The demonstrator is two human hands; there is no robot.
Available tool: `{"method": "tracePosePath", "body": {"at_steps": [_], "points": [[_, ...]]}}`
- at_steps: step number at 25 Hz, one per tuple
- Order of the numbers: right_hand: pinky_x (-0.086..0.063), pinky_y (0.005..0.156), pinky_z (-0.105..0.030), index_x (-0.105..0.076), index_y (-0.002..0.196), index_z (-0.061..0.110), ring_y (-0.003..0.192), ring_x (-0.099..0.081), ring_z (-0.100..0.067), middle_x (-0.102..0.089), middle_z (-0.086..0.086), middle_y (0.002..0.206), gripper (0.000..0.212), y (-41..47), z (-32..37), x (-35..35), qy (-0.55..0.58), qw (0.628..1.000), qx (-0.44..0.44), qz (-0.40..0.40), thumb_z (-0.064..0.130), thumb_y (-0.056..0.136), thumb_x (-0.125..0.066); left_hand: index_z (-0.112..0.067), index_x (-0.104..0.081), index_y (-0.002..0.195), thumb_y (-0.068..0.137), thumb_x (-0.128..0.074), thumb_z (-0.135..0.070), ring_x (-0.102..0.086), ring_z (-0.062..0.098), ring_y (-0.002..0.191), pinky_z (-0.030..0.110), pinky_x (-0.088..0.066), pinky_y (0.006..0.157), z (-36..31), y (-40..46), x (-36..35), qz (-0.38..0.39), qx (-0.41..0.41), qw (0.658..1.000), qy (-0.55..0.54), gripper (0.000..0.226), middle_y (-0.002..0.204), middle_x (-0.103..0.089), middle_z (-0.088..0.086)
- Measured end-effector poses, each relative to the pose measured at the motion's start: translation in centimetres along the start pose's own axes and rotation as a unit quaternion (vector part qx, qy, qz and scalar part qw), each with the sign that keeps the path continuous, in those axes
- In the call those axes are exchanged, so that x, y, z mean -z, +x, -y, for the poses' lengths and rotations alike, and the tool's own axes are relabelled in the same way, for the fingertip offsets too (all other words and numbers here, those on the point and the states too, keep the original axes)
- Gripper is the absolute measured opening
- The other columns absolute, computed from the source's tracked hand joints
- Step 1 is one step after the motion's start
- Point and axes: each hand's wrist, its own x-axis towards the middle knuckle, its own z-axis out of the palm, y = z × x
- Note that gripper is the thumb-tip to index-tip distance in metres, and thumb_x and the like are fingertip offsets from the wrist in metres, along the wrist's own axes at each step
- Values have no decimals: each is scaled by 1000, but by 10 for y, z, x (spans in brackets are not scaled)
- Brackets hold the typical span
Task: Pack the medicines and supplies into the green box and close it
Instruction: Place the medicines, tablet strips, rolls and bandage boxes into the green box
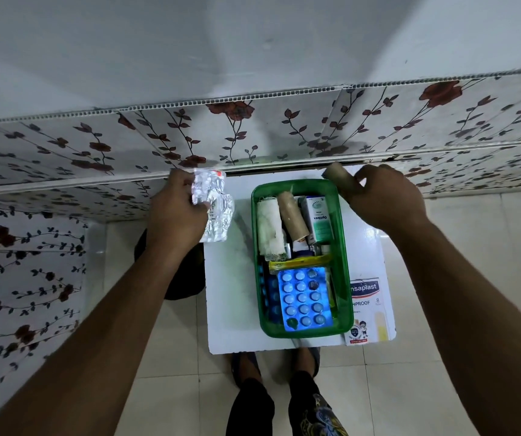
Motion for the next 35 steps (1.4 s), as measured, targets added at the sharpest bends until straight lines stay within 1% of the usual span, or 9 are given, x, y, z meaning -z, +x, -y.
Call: {"method": "tracePosePath", "body": {"at_steps": [2,4,7,9,17,21,26,31,35], "points": [[-47,69,-34,-66,89,17,84,-63,-35,-69,-9,86,52,-21,-1,12,58,997,-44,-18,63,89,-41,-28,-47,125,80,-69,-2,-58,-1,79,15,-39,62,-19,-27,19,30,7,995,-95,56,98,-62,-11],[-44,68,-33,-67,94,21,85,-63,-30,-71,-5,86,41,-40,-1,22,121,990,-67,-27,56,88,-47,-36,-42,128,81,-69,-2,-62,5,86,17,-44,65,-39,-49,20,82,-17,987,-140,64,102,-64,-10],[-45,68,-31,-69,103,22,83,-62,-24,-69,1,86,35,-66,6,35,179,981,-69,-24,49,86,-54,-34,-44,123,82,-70,-8,-59,8,71,16,-44,56,-60,-63,-1,122,-62,988,-72,55,81,-59,-10],[-44,67,-31,-69,102,23,80,-60,-21,-66,4,81,33,-78,10,37,191,980,-61,-19,49,86,-56,-32,-42,121,81,-72,-13,-59,23,72,33,-49,62,-66,-62,-15,109,-112,988,-1,53,76,-60,-1],[-45,66,-31,-68,98,23,85,-65,-27,-71,0,87,38,-93,29,16,86,995,-39,-23,55,85,-53,-20,-61,121,74,-79,-35,-46,33,109,44,-47,86,-36,-56,-37,-12,-228,949,216,53,118,-48,14],[-34,61,-32,-59,96,13,84,-65,-33,-66,-6,94,42,-94,39,3,-16,997,2,-70,54,87,-54,-26,-54,132,69,-76,-53,-33,39,131,52,-40,98,-24,-65,-40,48,-217,921,320,72,146,-34,16],[-37,60,-34,-42,108,10,86,-66,-36,-57,-9,103,61,-84,38,-14,4,996,-30,-82,61,81,-61,-34,-38,143,68,-73,-59,-19,39,141,54,-35,103,-30,-59,-46,73,-206,920,326,87,157,-19,16],[-44,63,-36,-43,109,13,86,-64,-33,-58,-7,104,60,-80,32,-24,69,995,-47,-56,63,81,-60,-36,-43,141,67,-71,-66,-17,37,143,54,-33,105,-32,-52,-48,98,-190,921,327,84,156,-22,14],[-44,66,-32,-56,93,23,78,-62,-23,-65,4,77,34,-90,-9,-5,209,971,-97,-61,55,84,-62,-25,-61,123,77,-70,-45,-30,35,135,54,-37,101,-42,-61,-32,55,-223,941,247,51,146,-39,14]]}}
